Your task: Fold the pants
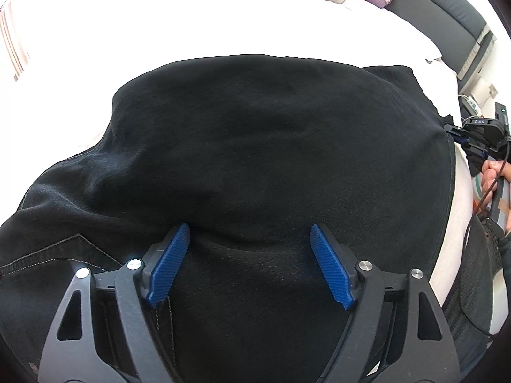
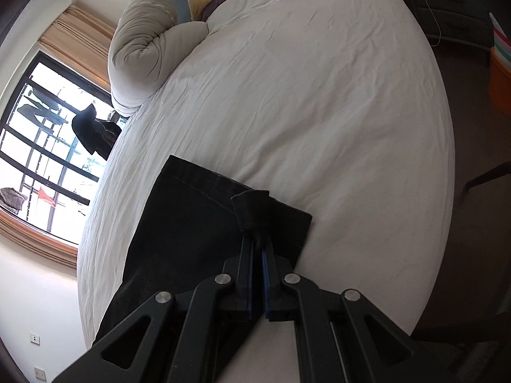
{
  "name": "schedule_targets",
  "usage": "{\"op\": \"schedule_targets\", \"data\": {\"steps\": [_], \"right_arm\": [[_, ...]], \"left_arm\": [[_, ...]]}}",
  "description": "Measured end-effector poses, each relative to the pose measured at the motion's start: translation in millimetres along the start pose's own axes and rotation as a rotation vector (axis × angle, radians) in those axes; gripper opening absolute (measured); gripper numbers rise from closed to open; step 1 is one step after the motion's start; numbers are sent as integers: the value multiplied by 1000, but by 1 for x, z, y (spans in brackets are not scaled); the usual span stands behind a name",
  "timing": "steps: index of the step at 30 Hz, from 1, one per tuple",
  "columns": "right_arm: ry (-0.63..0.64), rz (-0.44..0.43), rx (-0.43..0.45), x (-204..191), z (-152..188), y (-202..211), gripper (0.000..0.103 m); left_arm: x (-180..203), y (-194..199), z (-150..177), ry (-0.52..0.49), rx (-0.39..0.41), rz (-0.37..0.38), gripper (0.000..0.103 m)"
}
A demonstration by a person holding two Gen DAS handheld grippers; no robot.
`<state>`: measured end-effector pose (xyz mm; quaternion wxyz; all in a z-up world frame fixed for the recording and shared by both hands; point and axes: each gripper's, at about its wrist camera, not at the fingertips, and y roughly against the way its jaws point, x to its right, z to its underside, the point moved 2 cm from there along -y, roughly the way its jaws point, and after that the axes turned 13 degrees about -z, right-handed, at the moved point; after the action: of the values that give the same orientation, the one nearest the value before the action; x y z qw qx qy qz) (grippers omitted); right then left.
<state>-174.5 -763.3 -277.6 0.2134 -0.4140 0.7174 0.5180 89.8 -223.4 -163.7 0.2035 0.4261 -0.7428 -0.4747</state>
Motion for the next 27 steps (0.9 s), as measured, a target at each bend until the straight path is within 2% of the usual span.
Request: {"op": "schedule_targets", "data": {"steps": [2,5,7,8,9,11,13,16,17,18,19,20,21,22,25,26,27], "right_arm": [[-32,-21,-16,7,-1,0,4],[-52,-8,-30,5,-8,11,19],[10,131,32,-5,-14,30,40],[28,181,84,-8,-19,41,43],[20,185,122,-10,-24,49,44],[35,140,126,-20,-31,55,44],[107,47,91,-43,-32,51,44],[166,-162,-39,-75,-16,22,44],[170,-182,-94,-77,-9,9,45],[169,-169,-152,-74,-1,-6,45],[161,-110,-209,-65,6,-22,43],[139,-34,-231,-50,11,-30,32],[105,-28,-212,-36,12,-30,6],[65,-23,-186,-25,10,-24,0],[62,38,-142,-15,-2,-5,3],[88,87,-125,-19,-6,1,6],[114,114,-101,-25,-9,7,14]], "left_arm": [[0,-2,-8,1,0,2,79],[0,-4,-8,1,6,4,80],[-1,-5,-7,0,12,4,81],[0,-5,-7,-1,14,3,82],[2,-6,-8,-3,16,3,82],[6,-7,-7,-5,18,3,84],[7,-7,-7,-9,18,1,86],[9,-8,-9,-11,17,-1,86],[10,-9,-10,-9,17,0,86],[11,-8,-11,-8,16,1,86],[11,-7,-12,-8,11,3,86],[11,-5,-13,-8,6,4,86],[3,1,-15,-2,4,5,86],[0,5,-19,8,17,7,86],[-13,19,-36,27,74,26,86],[-14,20,-42,27,82,29,86],[-16,19,-52,26,96,35,86]]}}
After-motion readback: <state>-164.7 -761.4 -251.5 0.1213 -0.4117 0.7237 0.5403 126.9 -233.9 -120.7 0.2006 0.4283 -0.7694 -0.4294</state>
